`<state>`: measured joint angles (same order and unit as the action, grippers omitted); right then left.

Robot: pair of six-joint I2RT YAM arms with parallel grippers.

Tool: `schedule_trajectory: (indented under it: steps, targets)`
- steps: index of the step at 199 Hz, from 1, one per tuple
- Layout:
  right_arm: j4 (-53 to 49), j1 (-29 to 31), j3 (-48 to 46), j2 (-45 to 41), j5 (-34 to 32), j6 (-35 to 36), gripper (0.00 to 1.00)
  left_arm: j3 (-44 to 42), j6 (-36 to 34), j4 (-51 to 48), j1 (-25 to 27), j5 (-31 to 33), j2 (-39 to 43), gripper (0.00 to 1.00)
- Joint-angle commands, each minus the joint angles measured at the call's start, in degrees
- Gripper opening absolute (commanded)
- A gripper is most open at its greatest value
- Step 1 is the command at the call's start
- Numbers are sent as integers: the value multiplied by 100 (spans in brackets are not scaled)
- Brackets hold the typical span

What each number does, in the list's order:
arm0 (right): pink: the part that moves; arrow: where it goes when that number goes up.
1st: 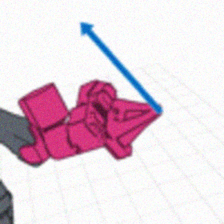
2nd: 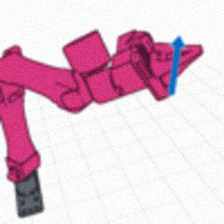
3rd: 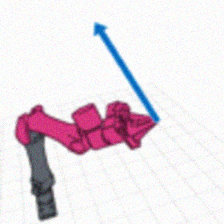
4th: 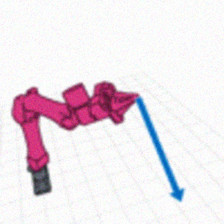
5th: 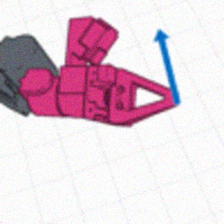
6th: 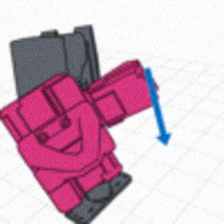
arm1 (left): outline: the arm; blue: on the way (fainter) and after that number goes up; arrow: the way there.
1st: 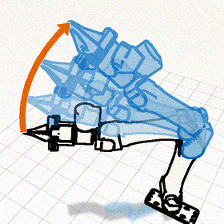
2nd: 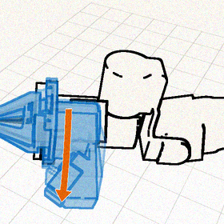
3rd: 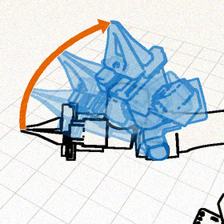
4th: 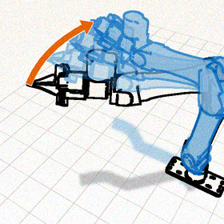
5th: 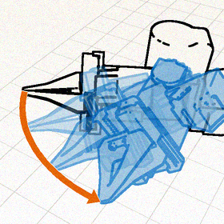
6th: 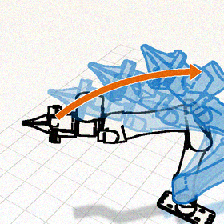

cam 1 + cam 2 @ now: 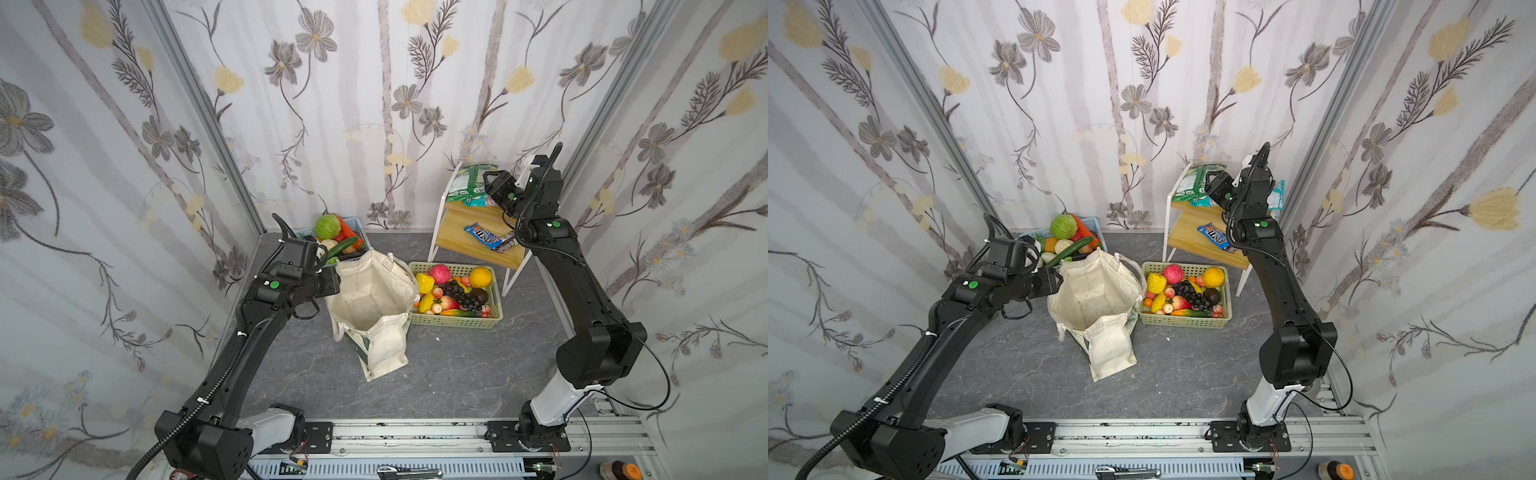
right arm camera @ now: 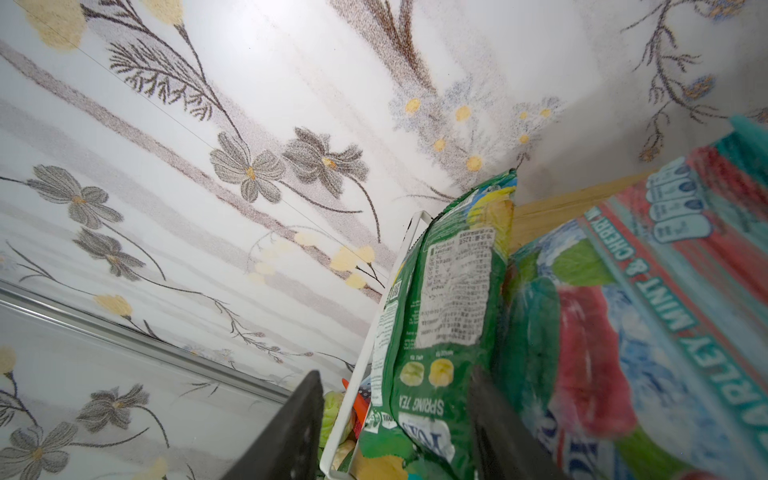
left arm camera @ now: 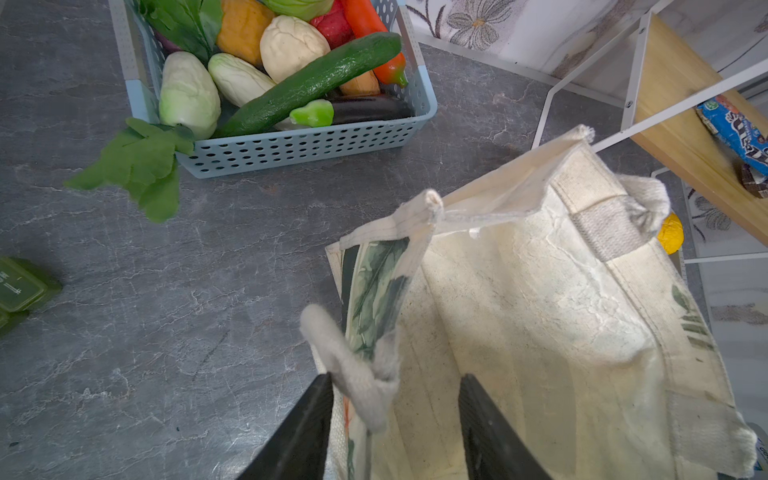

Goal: Place the food into the grocery bag and tie it
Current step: 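Grasp the green chip packet on the shelf with the right gripper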

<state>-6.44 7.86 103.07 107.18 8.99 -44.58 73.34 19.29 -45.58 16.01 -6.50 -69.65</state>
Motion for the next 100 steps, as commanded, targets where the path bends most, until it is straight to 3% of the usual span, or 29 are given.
schedule_trajectory:
  steps: [1, 80, 100]
  targets:
    - [233, 43, -21, 75, -62, -130, 53, -19, -13, 146, -10, -91, -7, 51]
    - [67, 196, -711, -550, -909, -171, 56, -22, 22, 184, -9, -22, -23, 51]
    - [233, 191, -747, -456, -851, -157, 55, -21, 40, 199, -8, -41, -57, 51]
